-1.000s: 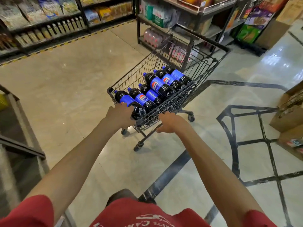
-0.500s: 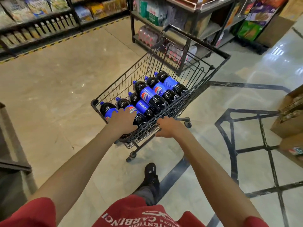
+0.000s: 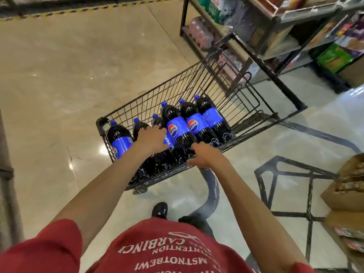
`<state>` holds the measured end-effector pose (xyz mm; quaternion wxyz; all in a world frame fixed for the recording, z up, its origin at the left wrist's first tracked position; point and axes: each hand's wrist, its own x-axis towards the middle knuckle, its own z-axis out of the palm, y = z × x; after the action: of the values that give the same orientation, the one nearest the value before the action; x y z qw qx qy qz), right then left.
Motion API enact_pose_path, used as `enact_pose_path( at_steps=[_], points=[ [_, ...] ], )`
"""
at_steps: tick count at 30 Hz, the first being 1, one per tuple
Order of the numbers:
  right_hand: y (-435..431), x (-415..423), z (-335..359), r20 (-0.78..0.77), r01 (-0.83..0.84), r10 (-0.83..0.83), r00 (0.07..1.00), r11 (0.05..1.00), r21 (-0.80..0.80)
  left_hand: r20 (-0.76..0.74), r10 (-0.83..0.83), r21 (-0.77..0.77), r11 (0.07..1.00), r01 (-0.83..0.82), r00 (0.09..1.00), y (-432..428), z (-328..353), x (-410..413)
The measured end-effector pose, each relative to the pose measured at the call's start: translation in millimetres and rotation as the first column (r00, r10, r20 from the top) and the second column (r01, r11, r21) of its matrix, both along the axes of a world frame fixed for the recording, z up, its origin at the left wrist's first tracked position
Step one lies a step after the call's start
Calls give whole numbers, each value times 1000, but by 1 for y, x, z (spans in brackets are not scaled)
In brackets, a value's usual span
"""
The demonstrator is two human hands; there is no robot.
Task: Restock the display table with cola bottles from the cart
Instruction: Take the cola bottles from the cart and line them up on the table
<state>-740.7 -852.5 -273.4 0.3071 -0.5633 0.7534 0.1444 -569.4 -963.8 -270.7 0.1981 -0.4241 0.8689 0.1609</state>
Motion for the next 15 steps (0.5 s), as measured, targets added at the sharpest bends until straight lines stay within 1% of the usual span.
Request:
enact_pose_path(
  at_steps=[8,10,15],
  points=[
    [-47,-49,-41,37,-41,40,999,999,8,36,185,136,973,-188,982,-24,-35,-50],
    [-55,-61,-52,58,-34,34,998,999,0,48,244,179,952,-248,969,-32,-43,-62],
    [-68,-79,-69,109,-88,91,990,996,-29,72,408,259,873,-413,910,-52,-67,-90]
  ],
)
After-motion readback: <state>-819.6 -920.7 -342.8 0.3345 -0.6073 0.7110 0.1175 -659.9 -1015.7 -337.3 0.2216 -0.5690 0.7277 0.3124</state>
